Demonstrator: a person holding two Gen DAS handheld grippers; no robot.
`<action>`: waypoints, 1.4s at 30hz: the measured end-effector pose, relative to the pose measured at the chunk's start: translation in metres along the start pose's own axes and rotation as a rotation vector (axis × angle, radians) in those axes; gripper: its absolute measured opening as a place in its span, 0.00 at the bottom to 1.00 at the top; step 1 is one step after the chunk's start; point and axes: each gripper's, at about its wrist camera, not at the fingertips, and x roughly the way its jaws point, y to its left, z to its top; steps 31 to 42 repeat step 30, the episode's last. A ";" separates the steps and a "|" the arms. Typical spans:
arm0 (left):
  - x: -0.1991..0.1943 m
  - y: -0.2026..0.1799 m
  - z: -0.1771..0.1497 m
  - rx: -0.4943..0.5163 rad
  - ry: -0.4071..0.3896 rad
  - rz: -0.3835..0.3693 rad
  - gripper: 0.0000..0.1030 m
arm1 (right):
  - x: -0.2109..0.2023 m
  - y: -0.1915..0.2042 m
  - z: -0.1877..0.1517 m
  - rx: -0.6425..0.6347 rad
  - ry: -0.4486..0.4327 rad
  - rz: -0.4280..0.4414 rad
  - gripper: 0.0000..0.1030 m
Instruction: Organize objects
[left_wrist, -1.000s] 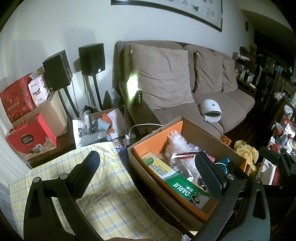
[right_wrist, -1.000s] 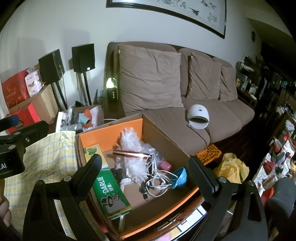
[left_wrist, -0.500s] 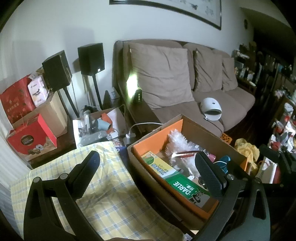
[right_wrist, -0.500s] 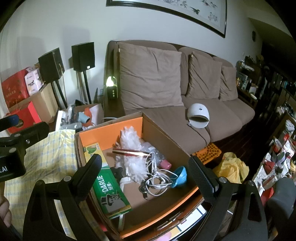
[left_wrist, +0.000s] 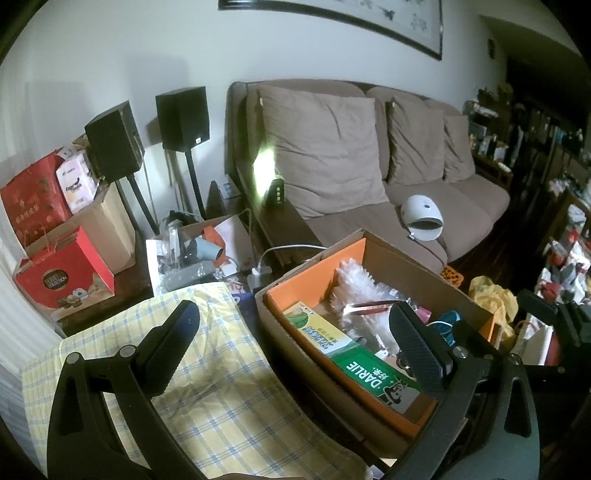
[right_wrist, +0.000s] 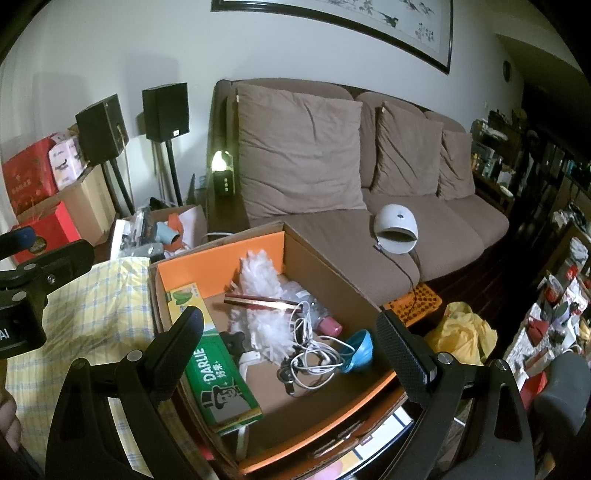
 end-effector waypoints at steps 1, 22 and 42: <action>0.000 0.000 0.000 0.001 0.000 0.000 1.00 | 0.000 0.000 -0.001 0.000 0.001 -0.001 0.93; -0.001 -0.003 0.002 0.009 0.002 0.001 1.00 | 0.000 -0.002 -0.001 -0.003 0.006 -0.001 0.93; -0.001 -0.005 0.002 0.017 0.008 0.006 1.00 | 0.001 -0.002 -0.003 -0.009 0.011 -0.003 0.93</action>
